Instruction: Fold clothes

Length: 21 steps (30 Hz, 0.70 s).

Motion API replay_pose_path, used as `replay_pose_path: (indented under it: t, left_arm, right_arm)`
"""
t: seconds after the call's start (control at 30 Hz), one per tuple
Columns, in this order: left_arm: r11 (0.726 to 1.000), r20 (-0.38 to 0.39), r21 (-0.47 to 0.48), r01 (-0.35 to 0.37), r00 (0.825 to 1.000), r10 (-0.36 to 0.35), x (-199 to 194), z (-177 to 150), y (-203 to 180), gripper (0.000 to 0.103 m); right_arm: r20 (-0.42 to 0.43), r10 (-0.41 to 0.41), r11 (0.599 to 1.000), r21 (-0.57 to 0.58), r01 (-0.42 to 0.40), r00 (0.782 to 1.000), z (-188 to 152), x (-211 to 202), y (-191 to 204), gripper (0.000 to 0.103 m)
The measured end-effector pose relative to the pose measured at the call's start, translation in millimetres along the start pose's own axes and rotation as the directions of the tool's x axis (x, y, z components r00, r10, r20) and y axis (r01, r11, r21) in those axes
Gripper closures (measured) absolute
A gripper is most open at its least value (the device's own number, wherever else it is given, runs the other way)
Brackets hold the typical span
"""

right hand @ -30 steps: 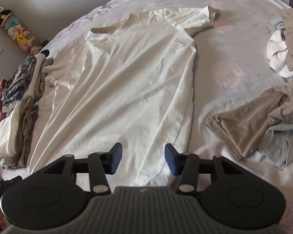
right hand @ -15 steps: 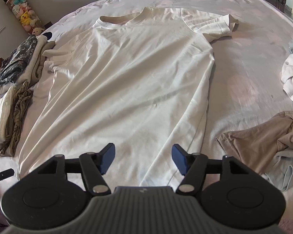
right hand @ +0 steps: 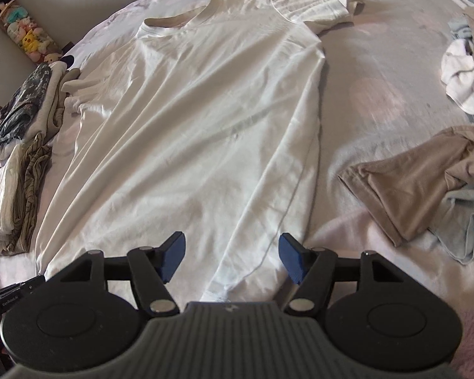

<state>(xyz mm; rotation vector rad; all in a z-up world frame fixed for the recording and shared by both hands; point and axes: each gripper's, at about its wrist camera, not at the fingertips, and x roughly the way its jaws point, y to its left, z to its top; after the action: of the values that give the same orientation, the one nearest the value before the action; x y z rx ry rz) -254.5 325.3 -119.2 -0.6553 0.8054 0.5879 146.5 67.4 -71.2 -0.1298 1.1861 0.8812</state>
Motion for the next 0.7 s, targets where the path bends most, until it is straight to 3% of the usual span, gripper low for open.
replay_pose_path:
  t: [0.07, 0.13, 0.17, 0.2, 0.43, 0.57, 0.63, 0.7]
  left_arm:
    - [0.998, 0.03, -0.039, 0.043, 0.999, -0.042, -10.8, 5.3, 2.0, 0.101]
    - [0.996, 0.054, -0.056, 0.065, 0.997, -0.062, -19.6, 11.3, 2.5, 0.101]
    - [0.996, 0.059, -0.059, 0.067, 0.996, -0.063, -22.1, 13.8, 2.7, 0.101]
    - [0.996, 0.062, -0.061, 0.062, 0.996, -0.058, -23.0, 16.5, 2.4, 0.101]
    - [0.996, 0.058, -0.078, 0.047, 0.997, -0.042, -19.5, 18.9, 1.1, 0.101]
    - [0.994, 0.056, -0.096, 0.052, 0.997, -0.046, -18.7, 16.4, 5.3, 0.101]
    - [0.993, 0.057, -0.107, 0.056, 0.997, -0.05, -17.6, 16.2, 7.9, 0.101]
    - [0.991, 0.058, -0.117, 0.061, 0.997, -0.055, -17.1, 15.7, 9.6, 0.101]
  right_arm:
    - [0.0, -0.023, 1.0, 0.019, 0.023, 1.0, 1.5, -10.0, -7.3, 0.035]
    - [-0.006, -0.038, 0.999, 0.033, 0.038, 0.999, 3.0, -16.9, -13.5, 0.046]
    - [-0.015, -0.03, 0.999, 0.041, 0.031, 0.999, 3.4, -17.8, -15.8, 0.058]
    - [-0.03, -0.017, 0.998, 0.058, 0.019, 0.999, 3.3, -16.1, -17.5, 0.063]
    - [-0.146, 0.021, 0.998, 0.066, -0.012, 0.989, -2.5, 13.5, -0.5, 0.064]
    - [-0.229, -0.057, 0.997, 0.036, 0.067, 0.972, -6.8, 34.3, 11.8, 0.065]
    - [-0.255, -0.095, 0.995, 0.019, 0.103, 0.962, -10.7, 44.6, 13.3, 0.074]
    - [-0.267, -0.085, 0.994, 0.047, 0.101, 0.96, -15.1, 49.3, 9.0, 0.097]
